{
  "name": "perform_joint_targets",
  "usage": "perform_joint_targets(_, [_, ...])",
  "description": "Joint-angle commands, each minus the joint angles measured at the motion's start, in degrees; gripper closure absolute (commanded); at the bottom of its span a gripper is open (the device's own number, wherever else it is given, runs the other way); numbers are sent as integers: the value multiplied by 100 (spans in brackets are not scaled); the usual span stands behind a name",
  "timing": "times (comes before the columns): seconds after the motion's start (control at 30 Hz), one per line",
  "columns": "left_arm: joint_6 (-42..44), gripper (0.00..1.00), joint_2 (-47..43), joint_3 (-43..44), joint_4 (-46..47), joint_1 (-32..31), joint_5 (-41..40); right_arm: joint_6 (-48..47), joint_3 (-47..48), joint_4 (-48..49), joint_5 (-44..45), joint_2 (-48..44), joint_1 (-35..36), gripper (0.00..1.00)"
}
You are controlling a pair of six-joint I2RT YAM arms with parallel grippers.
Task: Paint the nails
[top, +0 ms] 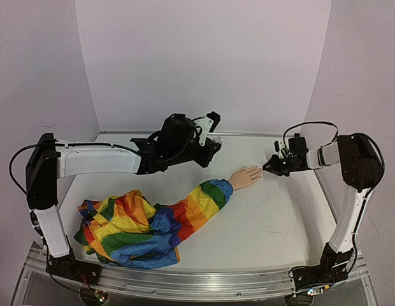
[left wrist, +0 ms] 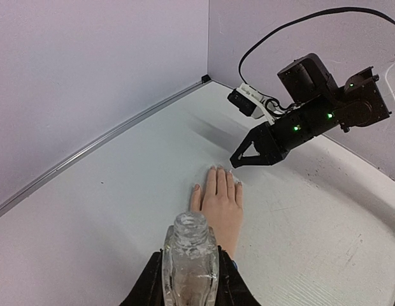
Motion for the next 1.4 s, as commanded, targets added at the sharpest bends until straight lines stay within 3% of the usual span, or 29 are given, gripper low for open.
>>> perform_joint_targets(0.0, [82,100,-291,80,325,-13,-35,17,243,76,-15,99,49,100])
perform_joint_targets(1.37, [35,100,-334,49,326,-13,-19,-34,252,79,612,-155,50,100])
